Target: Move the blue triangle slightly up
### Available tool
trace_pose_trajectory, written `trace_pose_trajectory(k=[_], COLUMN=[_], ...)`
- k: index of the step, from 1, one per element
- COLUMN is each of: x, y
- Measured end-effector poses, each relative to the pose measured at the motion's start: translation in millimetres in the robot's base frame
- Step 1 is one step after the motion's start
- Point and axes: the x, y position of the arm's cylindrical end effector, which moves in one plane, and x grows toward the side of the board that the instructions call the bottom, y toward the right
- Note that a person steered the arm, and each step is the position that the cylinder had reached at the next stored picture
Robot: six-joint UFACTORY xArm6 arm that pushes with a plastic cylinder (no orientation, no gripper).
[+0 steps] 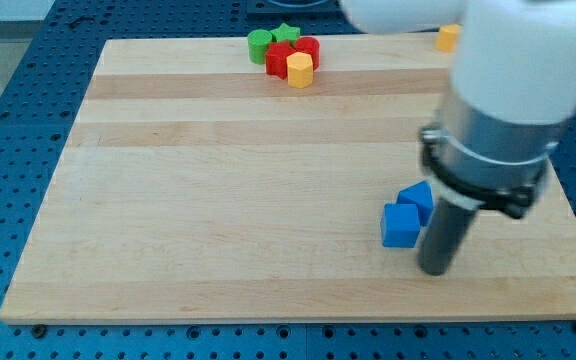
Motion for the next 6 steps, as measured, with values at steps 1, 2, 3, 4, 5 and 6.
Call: trace_pose_trajectory(k=[1,2,3,4,5,6], x=[-7,-21,-20,-17,-39,-69], y=[43,53,40,8,-18,-20])
